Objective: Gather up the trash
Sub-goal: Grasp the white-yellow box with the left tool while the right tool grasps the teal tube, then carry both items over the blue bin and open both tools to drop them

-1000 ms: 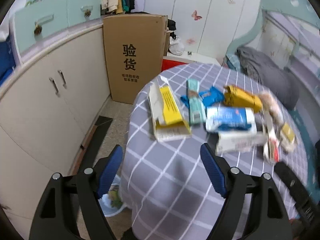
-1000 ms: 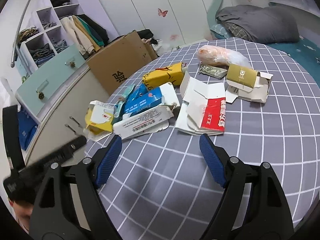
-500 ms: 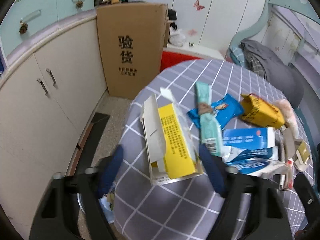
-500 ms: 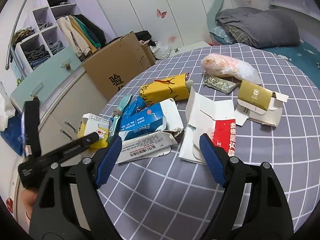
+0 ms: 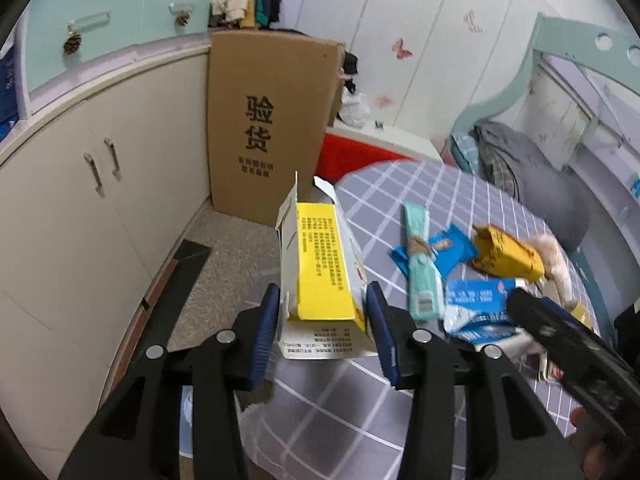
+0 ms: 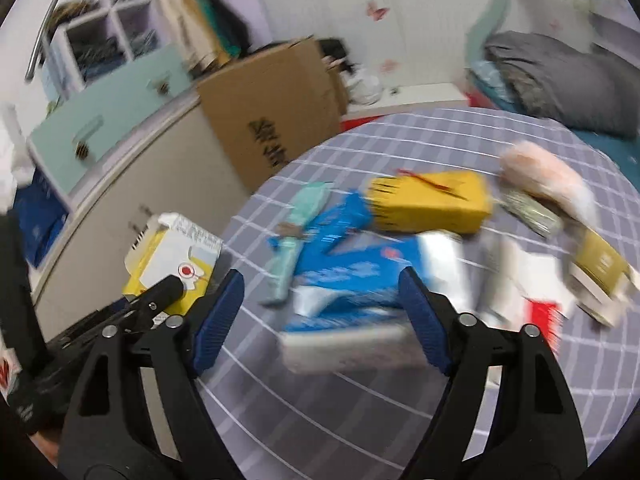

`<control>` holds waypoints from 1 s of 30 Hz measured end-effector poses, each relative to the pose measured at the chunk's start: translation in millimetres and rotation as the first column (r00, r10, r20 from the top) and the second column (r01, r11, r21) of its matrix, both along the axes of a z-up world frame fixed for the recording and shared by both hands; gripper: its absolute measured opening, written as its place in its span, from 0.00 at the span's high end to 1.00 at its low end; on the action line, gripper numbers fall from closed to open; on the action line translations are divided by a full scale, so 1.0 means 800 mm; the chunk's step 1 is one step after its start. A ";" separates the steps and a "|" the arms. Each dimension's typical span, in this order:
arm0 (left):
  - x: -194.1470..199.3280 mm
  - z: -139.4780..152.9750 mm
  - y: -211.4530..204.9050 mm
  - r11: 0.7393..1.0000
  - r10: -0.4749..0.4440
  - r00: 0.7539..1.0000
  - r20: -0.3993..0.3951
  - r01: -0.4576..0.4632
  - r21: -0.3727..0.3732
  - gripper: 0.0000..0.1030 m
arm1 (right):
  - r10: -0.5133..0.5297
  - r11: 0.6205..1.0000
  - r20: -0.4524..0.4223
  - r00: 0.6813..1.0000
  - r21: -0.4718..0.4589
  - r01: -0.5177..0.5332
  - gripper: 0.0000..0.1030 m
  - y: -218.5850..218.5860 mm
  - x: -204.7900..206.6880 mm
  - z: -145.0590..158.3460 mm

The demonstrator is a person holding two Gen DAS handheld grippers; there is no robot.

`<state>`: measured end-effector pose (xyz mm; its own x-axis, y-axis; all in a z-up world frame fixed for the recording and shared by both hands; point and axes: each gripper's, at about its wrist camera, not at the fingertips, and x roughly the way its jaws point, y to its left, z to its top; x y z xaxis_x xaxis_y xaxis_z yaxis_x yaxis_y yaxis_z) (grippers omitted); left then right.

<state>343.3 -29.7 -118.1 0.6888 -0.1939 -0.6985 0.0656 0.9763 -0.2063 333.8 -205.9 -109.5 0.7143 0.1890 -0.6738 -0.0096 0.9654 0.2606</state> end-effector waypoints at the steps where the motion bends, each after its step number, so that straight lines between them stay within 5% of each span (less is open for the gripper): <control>1: 0.002 0.002 0.006 1.000 0.004 1.000 0.002 -0.004 -0.004 0.58 | 0.016 1.000 -0.013 1.000 0.002 -0.016 0.45 0.006 0.011 -0.002; 3: 0.007 0.004 0.018 1.000 0.012 1.000 0.005 -0.011 -0.016 0.58 | 0.033 0.999 -0.058 0.998 0.011 -0.032 0.54 0.016 0.040 -0.009; 9: 0.021 0.007 0.052 0.998 0.054 0.998 0.007 -0.054 -0.024 0.58 | 0.008 1.000 -0.170 0.985 -0.003 -0.009 0.59 0.023 0.100 -0.041; 13: 0.033 0.007 0.069 0.997 0.073 0.997 0.001 -0.073 -0.028 0.58 | 0.014 0.999 -0.188 0.982 -0.030 -0.020 0.79 0.030 0.111 -0.044; 23: 0.021 0.007 0.095 0.995 0.077 0.997 -0.004 -0.077 -0.055 0.58 | 0.065 0.997 -0.076 0.995 0.043 -0.062 0.79 0.045 0.061 -0.002; 30: -0.023 0.003 0.125 0.994 0.092 0.996 -0.021 -0.093 -0.052 0.58 | 0.208 0.972 -0.055 0.976 0.124 -0.200 0.79 0.107 0.004 0.006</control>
<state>325.1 70.6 -115.6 0.6923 -0.1671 -0.7020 -0.0286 0.9657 -0.2581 336.9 -120.4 -104.3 0.6059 0.4069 -0.6836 -0.1820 0.9074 0.3789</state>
